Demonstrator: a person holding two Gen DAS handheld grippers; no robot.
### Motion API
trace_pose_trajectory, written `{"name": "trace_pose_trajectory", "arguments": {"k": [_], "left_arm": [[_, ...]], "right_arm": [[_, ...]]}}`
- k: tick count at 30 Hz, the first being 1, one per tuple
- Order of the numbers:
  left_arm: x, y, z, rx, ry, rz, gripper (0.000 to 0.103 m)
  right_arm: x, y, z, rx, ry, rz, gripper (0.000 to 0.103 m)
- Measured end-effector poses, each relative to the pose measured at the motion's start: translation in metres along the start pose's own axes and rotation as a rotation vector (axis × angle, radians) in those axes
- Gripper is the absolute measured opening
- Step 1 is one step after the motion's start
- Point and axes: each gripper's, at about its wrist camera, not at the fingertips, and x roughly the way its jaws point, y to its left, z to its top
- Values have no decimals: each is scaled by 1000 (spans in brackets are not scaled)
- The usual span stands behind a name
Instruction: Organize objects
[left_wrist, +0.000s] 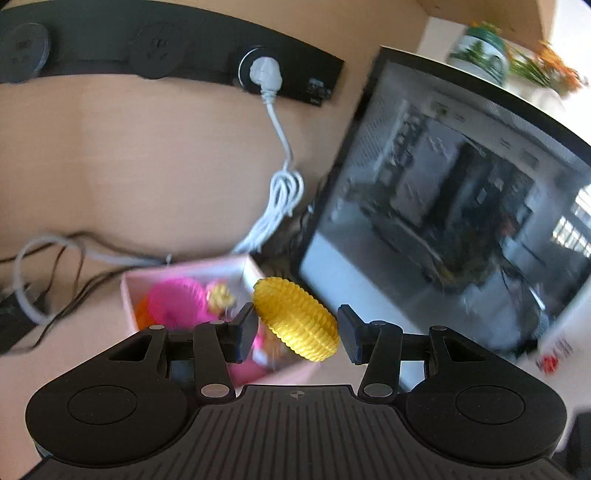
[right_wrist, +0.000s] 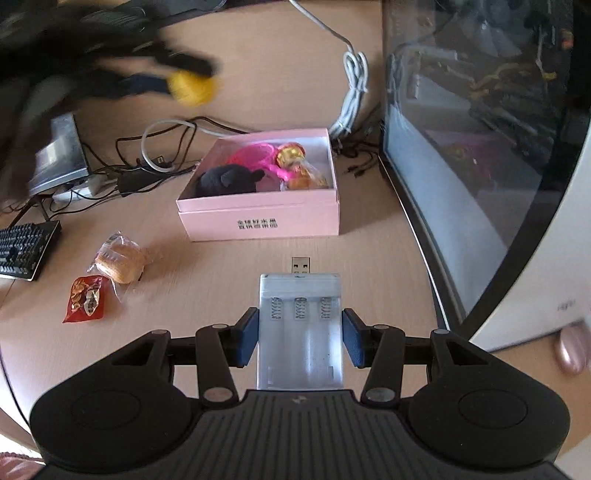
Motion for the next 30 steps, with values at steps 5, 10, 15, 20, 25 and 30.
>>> {"name": "trace_pose_trajectory", "arguments": {"k": [5, 10, 15, 20, 25, 30], "left_arm": [[38, 4, 3, -14, -49, 101, 52], [37, 11, -10, -30, -31, 101, 52], [7, 23, -43, -96, 35, 162, 52], [-3, 26, -101, -153, 159, 217, 52], [-7, 20, -141, -162, 257, 275, 52], [-24, 9, -151, -70, 241, 311, 52]], "right_arm": [[-8, -2, 5, -56, -60, 25, 47], [8, -6, 11, -90, -37, 59, 48], [22, -19, 0, -116, 38, 58, 69], [45, -28, -14, -23, 156, 38, 69], [68, -23, -25, 19, 229, 21, 69], [77, 7, -29, -125, 227, 11, 53]]}}
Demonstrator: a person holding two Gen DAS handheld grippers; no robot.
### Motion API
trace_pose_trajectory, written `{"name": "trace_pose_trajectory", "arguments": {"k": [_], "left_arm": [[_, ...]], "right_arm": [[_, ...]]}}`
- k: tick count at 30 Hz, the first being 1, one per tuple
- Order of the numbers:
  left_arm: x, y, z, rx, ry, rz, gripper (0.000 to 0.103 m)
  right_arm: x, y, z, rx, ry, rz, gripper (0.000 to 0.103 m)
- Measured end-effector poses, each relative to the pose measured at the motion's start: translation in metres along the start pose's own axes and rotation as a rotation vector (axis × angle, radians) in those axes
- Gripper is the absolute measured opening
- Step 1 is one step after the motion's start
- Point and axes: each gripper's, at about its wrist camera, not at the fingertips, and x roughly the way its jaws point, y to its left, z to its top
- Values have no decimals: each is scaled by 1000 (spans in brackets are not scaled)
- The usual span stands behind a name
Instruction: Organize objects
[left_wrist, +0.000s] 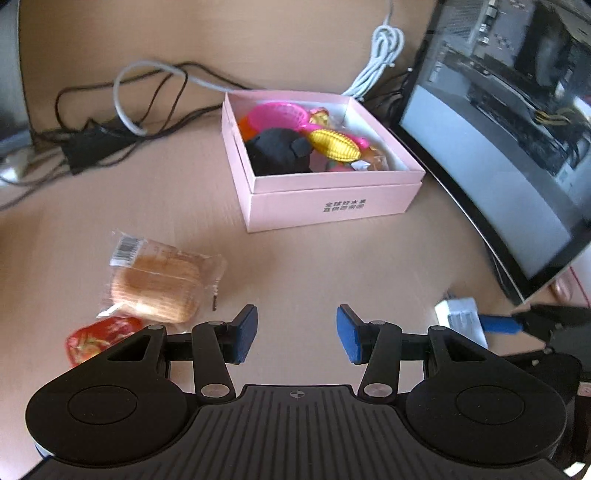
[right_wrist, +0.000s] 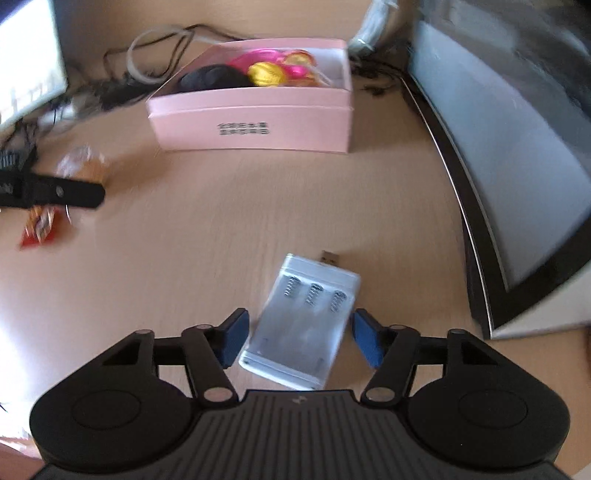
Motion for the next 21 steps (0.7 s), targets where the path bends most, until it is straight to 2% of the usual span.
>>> {"name": "trace_pose_trajectory", "arguments": {"k": [1, 5, 11, 16, 21], "left_arm": [[-4, -1, -2, 16, -10, 6, 52], [-15, 2, -8, 17, -20, -1, 52], [-24, 29, -27, -118, -22, -32, 52], [-38, 61, -50, -267, -37, -26, 52], [-50, 87, -66, -375, -55, 17, 51]], "right_arm": [[0, 4, 2, -10, 10, 25, 48], [-9, 16, 12, -49, -11, 54, 48], [-39, 15, 54, -36, -105, 110, 47], [-73, -4, 117, 6, -257, 115, 47], [-83, -20, 195, 17, -423, 54, 47]]}}
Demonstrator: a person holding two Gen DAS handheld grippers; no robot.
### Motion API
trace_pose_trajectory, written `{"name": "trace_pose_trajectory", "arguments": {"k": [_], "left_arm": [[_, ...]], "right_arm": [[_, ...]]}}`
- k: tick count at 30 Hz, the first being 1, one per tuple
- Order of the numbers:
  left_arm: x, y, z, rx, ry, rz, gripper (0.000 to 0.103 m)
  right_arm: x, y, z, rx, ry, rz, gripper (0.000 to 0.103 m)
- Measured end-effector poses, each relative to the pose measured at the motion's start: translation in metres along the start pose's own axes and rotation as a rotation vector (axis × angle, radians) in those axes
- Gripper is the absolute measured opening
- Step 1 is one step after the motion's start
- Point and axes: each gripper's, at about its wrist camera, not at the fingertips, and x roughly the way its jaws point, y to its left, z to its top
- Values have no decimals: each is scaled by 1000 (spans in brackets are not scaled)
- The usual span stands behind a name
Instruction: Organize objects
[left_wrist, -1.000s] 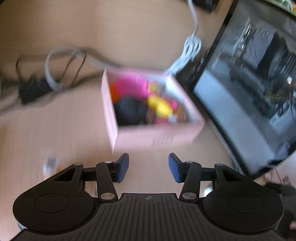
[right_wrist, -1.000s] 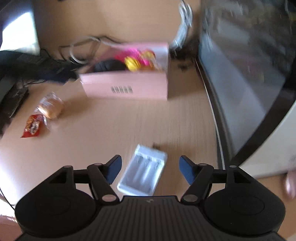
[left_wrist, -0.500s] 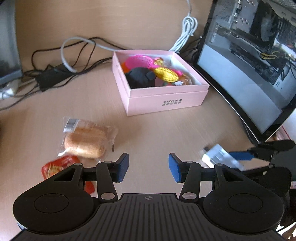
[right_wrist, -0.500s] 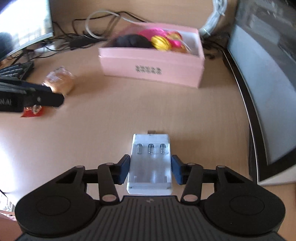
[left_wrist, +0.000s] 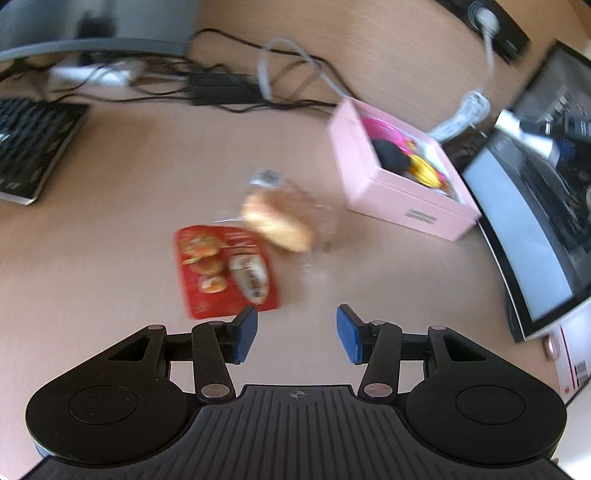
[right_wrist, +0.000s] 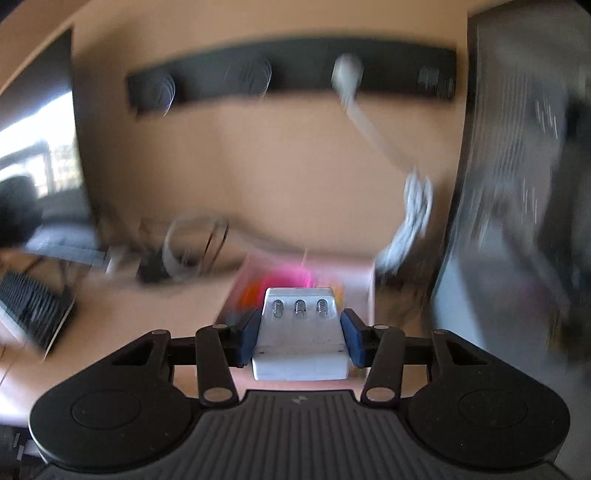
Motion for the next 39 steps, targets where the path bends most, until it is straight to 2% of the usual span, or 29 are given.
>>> {"name": "trace_pose_trajectory", "arguments": {"k": [3, 5, 7, 10, 12, 16, 21, 25, 30, 32, 37, 39], "left_arm": [[-6, 12, -4, -38, -8, 19, 51], [-10, 19, -7, -53, -7, 35, 51], [-13, 25, -10, -64, -5, 44, 51], [-16, 34, -16, -87, 5, 56, 51], [-13, 38, -18, -93, 18, 64, 51], [-7, 33, -16, -68, 34, 54, 51], [2, 17, -11, -6, 40, 19, 51], [5, 9, -6, 17, 3, 21, 52], [4, 8, 8, 58, -47, 49, 52], [6, 13, 17, 20, -35, 47, 52], [26, 14, 38, -213, 2, -100, 51], [40, 13, 46, -286, 14, -118, 51]], "right_arm": [[36, -7, 31, -26, -35, -62, 49], [58, -14, 43, 7, -18, -96, 72], [62, -21, 45, 47, -29, -83, 79], [55, -25, 38, 73, -72, -60, 94], [50, -27, 29, 78, -73, -48, 99], [45, -22, -4, 60, -20, -48, 103], [45, -4, -63, -5, 98, -42, 103], [49, 12, -109, -6, 197, -15, 103], [46, 32, -156, -33, 270, 5, 103], [45, 37, -170, -40, 303, 15, 103], [48, 38, -194, 3, 357, 8, 103], [49, 37, -199, 21, 369, 5, 103]]}}
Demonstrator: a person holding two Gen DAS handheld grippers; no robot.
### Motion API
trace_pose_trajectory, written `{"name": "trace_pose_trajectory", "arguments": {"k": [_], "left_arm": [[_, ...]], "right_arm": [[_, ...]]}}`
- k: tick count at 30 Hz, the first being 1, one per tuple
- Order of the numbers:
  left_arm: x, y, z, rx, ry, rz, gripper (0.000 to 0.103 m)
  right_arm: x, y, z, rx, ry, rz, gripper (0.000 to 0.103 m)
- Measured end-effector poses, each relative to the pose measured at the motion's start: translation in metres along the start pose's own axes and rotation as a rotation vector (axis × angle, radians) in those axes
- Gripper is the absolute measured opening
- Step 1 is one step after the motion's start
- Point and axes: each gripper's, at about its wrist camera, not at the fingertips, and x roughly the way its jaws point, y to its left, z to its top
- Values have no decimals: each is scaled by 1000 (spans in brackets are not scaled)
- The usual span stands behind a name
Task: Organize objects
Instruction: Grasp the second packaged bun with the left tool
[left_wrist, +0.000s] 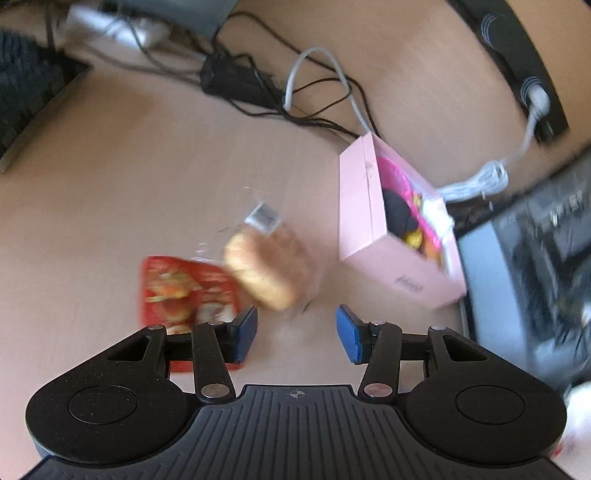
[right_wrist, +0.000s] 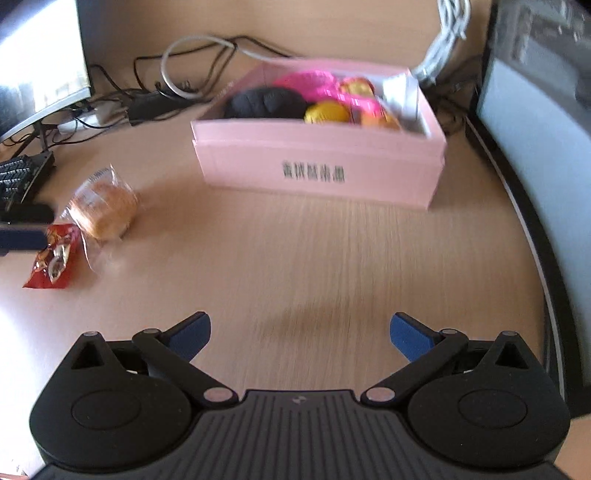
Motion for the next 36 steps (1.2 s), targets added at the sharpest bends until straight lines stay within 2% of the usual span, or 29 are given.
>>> {"name": "trace_pose_trajectory", "arguments": {"k": [2, 4, 9, 10, 11, 14, 19, 22, 23, 26, 29, 32, 36], "left_arm": [[13, -3, 10, -43, -15, 25, 51], [26, -8, 22, -43, -43, 71, 51], [64, -20, 41, 65, -32, 192, 52], [72, -22, 44, 80, -32, 208, 58], [78, -22, 46, 86, -38, 207, 60], [91, -29, 51, 129, -66, 216, 61], [113, -42, 56, 202, -63, 222, 61], [120, -47, 60, 233, -93, 211, 57], [120, -48, 62, 238, -99, 209, 51], [106, -50, 61, 230, -119, 168, 48], [75, -45, 49, 222, -118, 127, 48], [36, -25, 29, 248, -107, 107, 48], [-13, 14, 6, 247, -99, 66, 48]], "right_arm": [[-2, 2, -4, -3, -15, -12, 103], [-2, 6, -7, -17, -21, -24, 103], [-7, 13, -16, -46, -36, -31, 103], [-7, 13, -16, -46, -34, -29, 103], [-8, 14, -17, -44, -31, -29, 103], [-8, 13, -16, -40, -19, -28, 103], [-8, 15, -16, -45, -14, -30, 103], [-10, 15, -19, -63, -22, -21, 103], [-11, 15, -21, -74, -29, -14, 103], [-13, 13, -23, -104, -36, 8, 103], [-12, 13, -21, -109, -32, 13, 103], [-10, 17, -15, -84, -10, 1, 103], [-8, 38, -2, -101, 14, 74, 103]]}}
